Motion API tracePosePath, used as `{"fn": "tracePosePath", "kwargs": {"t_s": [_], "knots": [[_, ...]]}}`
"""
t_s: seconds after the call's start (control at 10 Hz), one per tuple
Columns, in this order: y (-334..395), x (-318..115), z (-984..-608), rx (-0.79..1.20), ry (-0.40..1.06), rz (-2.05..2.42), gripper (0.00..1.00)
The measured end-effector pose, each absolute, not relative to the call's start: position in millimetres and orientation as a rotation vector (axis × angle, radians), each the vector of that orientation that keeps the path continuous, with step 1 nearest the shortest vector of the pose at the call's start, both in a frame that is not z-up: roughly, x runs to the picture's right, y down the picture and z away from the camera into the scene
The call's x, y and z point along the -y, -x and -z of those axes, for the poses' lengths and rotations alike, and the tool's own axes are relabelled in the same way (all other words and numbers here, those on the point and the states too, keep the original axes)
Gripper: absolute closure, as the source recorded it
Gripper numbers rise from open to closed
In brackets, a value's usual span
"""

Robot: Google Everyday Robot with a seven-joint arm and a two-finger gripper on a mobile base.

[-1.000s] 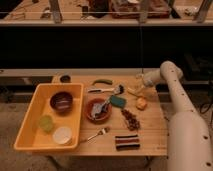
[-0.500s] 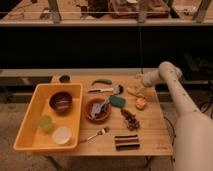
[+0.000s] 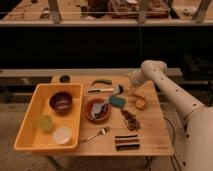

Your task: Place brush in plastic cup

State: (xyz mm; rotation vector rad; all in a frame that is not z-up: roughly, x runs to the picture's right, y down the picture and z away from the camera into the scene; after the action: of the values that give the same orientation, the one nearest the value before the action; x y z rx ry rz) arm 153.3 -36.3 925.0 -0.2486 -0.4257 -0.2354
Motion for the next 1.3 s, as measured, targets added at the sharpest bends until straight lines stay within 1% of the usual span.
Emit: {"fn": "tracePosePath", "kwargs": {"t_s": [0.3,0.4,0.6,1.0,1.3], "knots": [[-139,52,-933,0.449,0.361,0.247,0.31],[-126,51,-939,0.452,0.400,0.259,0.31],[-93,36,-952,0.444,0.443,0.287,0.31],[-60,13,-982,0.404,0.447,0.306,0.31],[-55,19,-992,0.373,0.441,0.317,0.31]]}}
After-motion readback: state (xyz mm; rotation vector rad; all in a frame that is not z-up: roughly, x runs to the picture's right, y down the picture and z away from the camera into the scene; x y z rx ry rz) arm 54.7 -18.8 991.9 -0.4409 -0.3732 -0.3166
